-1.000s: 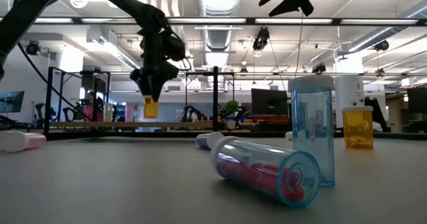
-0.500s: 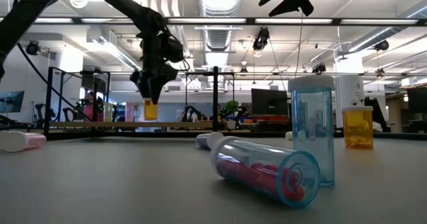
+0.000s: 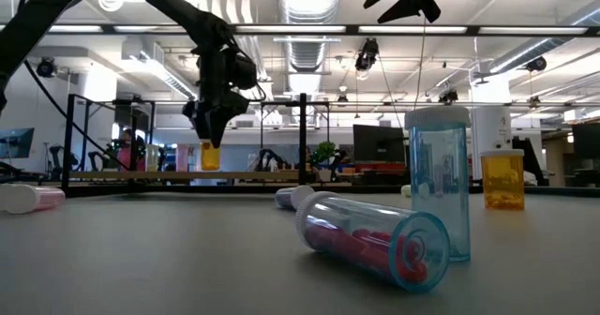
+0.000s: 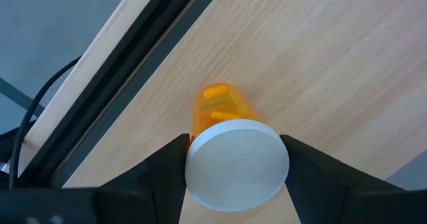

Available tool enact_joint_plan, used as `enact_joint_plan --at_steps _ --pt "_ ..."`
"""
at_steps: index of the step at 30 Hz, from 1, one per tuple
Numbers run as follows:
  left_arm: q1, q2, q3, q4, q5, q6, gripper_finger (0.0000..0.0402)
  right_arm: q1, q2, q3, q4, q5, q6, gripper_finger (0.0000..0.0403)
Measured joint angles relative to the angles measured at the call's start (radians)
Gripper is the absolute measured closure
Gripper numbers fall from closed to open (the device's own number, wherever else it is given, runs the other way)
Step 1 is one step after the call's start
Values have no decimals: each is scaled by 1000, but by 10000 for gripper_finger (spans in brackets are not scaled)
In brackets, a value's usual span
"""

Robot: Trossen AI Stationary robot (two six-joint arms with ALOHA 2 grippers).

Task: Pick and place medicine bottles onto shelf by color
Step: Put the left orange pill bottle on the shelf

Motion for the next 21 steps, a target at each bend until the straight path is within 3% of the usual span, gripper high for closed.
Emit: enact_joint_plan --at_steps 21 --pt "-1 0 -5 21 60 -10 201 0 0 0 0 0 0 177"
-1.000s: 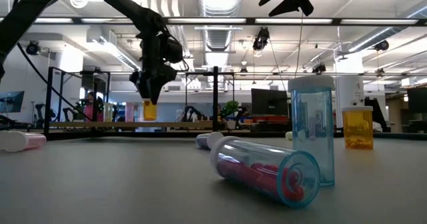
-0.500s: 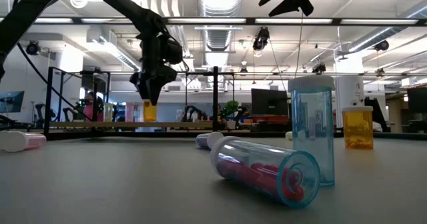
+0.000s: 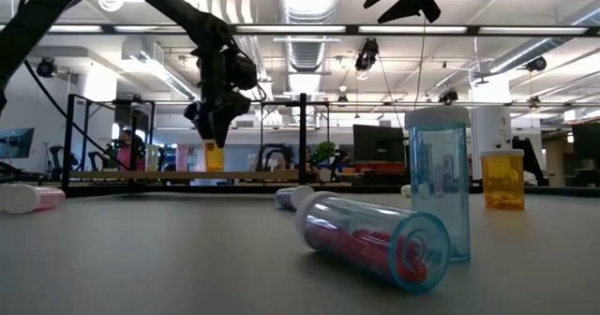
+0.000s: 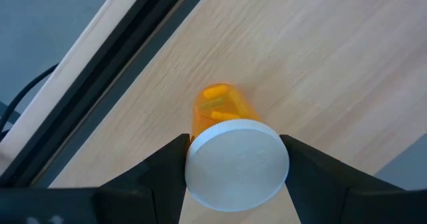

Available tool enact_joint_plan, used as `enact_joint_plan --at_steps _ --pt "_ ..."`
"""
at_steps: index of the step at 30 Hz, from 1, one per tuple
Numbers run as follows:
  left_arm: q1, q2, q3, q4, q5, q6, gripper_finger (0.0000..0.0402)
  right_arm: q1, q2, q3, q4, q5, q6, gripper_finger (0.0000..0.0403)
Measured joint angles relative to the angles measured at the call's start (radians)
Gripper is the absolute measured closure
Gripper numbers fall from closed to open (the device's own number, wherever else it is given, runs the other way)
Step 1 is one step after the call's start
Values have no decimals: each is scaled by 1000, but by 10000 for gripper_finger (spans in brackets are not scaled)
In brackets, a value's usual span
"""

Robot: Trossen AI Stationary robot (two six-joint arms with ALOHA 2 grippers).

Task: Pick and place medicine bottles onto shelf by color
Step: Put the left orange pill bottle on the shelf, then put the right blue pill bottle on the shelf

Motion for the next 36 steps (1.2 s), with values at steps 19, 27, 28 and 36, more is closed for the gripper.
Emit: enact_joint_plan --at_steps 19,27,28,36 --pt "0 0 3 0 0 -29 165 0 0 0 0 0 0 177" --pt "-2 -29 35 -2 1 -26 163 0 0 0 0 0 0 177" --pt "-2 -38 38 0 1 -26 163 0 0 0 0 0 0 177" --pt "-20 -138 62 26 9 -31 163 0 0 0 0 0 0 177"
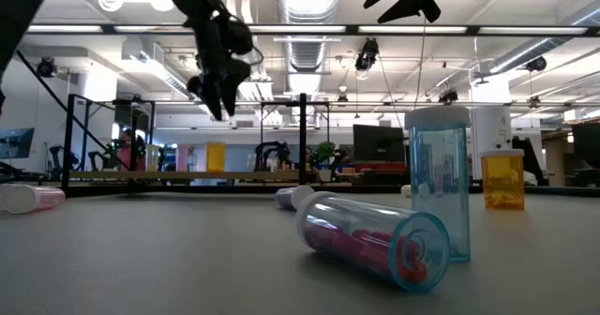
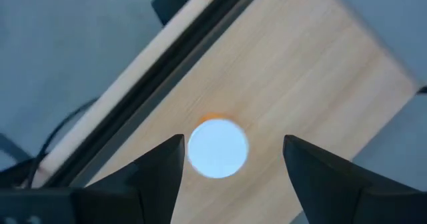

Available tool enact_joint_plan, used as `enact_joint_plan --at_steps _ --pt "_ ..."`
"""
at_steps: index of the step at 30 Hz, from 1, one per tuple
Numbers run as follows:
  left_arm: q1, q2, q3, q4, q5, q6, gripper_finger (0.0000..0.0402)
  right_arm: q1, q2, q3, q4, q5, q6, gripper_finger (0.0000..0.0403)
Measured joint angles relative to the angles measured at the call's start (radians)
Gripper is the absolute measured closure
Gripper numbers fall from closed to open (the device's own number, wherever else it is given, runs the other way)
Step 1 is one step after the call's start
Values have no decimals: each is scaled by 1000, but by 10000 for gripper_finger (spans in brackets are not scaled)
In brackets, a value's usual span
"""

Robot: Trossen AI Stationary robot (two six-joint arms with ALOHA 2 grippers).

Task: Pick and place medicine bottles onto shelf by color
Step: Put the right blue pill bottle on the shelf

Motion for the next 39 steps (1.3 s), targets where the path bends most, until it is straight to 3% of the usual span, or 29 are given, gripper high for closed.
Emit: enact_joint_plan --at_steps 9,21,26,33,39 --pt "-93 -142 -1 100 4 -74 163 0 0 0 0 0 0 177" --pt "-386 -238 -61 184 4 -93 163 0 0 0 0 0 0 177" --pt "-513 -239 -67 186 -7 -208 163 0 0 0 0 0 0 177" --pt "-653 -239 -67 198 -247 -517 164 0 0 0 63 0 0 177" --pt "-796 -241 -68 198 -275 -718 164 3 0 0 55 -39 1 177"
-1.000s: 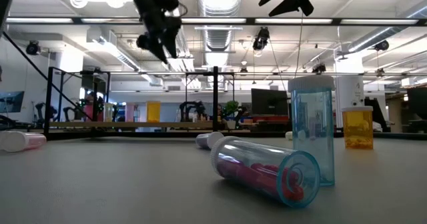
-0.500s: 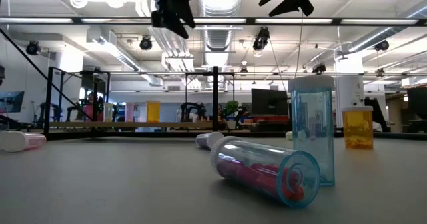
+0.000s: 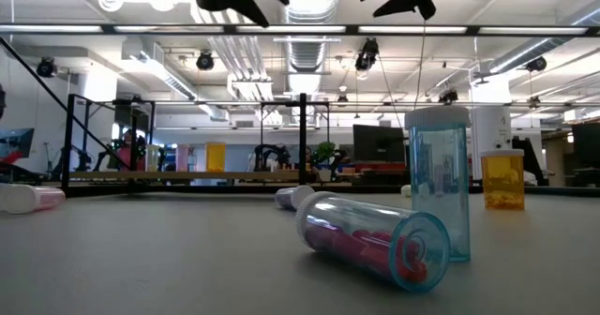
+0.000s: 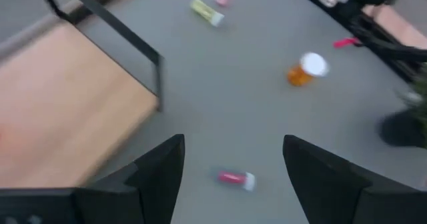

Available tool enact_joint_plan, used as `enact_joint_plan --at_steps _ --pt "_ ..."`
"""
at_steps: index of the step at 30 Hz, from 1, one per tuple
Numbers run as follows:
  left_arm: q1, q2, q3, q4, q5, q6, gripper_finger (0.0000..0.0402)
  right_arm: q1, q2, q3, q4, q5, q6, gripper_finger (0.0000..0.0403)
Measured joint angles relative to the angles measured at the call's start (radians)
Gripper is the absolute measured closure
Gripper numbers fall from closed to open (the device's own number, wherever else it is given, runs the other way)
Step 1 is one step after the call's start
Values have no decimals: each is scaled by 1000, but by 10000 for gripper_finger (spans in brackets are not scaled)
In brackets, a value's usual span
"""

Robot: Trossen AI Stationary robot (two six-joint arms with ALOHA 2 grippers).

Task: Pick and place medicine bottles onto shelf by color
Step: Put the right blue pill bottle on the shelf

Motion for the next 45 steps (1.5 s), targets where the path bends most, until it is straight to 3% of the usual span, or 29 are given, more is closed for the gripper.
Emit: enact_joint_plan --at_steps 5,8,18,29,35,40,45 --pt "-139 0 -2 -1 -71 -139 164 33 0 -13 -76 -300 43 177" --pt "-198 0 -4 -1 -77 -251 164 102 0 -46 -75 -386 117 177" --pt "-341 -1 -49 -3 -118 -407 164 438 33 -149 -64 -392 144 177" --pt "-518 -1 -72 -96 -114 -487 164 631 243 -137 209 -392 303 177" --pt "-629 -1 -72 -219 -113 -585 164 744 340 -33 83 -377 299 177" --pt "-686 -2 -80 -255 -113 -613 164 842 459 57 -155 -255 410 177" --pt "-713 -2 -99 -260 -113 -610 164 906 589 135 -240 -250 471 177"
